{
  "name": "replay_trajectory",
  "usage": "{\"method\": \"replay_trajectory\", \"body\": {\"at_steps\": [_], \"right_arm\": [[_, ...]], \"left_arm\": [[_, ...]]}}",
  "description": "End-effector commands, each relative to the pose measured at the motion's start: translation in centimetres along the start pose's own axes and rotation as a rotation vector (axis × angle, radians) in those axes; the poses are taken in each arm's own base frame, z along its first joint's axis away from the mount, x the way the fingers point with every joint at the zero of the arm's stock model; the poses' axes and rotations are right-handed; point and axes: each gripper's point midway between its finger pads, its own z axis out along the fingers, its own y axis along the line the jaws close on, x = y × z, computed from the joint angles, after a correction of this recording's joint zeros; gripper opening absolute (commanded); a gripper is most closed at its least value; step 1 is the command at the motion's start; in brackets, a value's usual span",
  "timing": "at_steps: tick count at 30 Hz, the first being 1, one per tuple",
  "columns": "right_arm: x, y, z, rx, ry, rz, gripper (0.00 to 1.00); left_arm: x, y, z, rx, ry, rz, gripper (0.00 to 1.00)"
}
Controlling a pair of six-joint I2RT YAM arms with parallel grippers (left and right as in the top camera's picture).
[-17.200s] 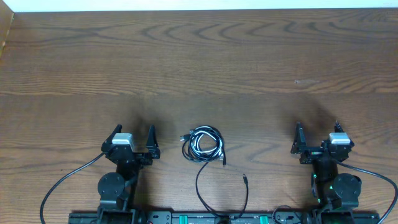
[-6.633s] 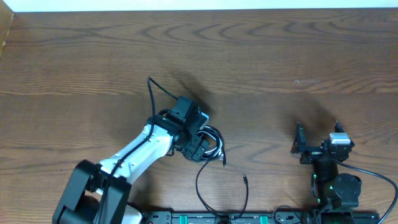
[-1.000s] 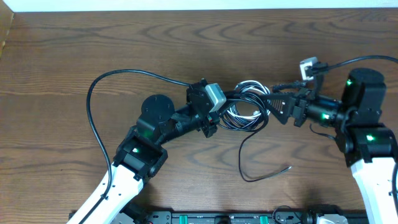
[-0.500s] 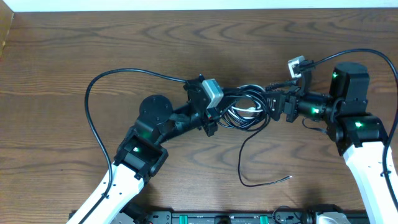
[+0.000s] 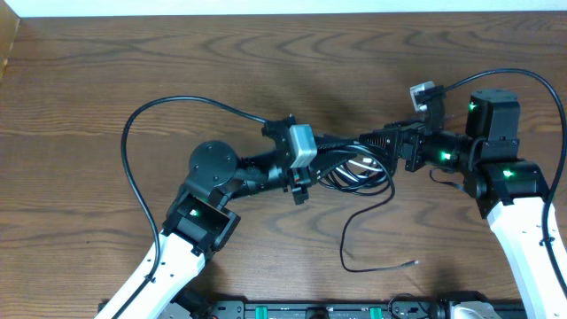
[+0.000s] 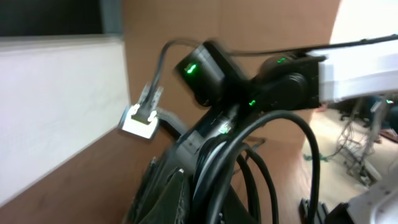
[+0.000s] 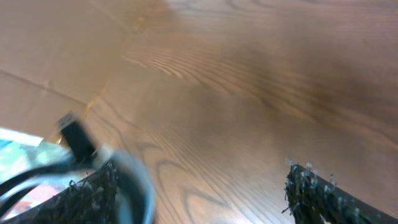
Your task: Untangle cables
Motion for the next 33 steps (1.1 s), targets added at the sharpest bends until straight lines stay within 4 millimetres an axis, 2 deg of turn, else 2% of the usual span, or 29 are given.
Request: {"method": "replay_trajectory", "body": {"at_steps": [1,5,8,15,24,33], "right_arm": [[0.3,-2.5,0.1,0.148,0.010,0.023,0.86],[1.5,-4.8,-0.5,0.284,0.041,0.064,0.88],[1.9,-5.7,-0.8,0.341,0.052,0.077,0.88],[2.1,-6.0,-0.9,0.357,0.056,0.082,0.88],[1.5,-4.6,-0.5,0.270,0.044,0.069,0.89],[0.1,-0.9,-0.9,0.019,0.001,0.046,0.88]], "left_arm": [[-2.1,-2.8,-0.3,0.144,-0.044,0.065,0.08],[-2.8,-3.3,-0.4,0.162,-0.072,0.103,0.08],[-2.9,-3.1,-0.4,0.156,-0.074,0.105,0.07],[-3.1,-1.8,-1.0,0.115,-0.076,0.116,0.07],[-1.7,-0.1,-1.6,0.061,-0.021,0.050,0.07],[0.4,2.8,-3.1,-0.034,0.053,-0.050,0.07]]}}
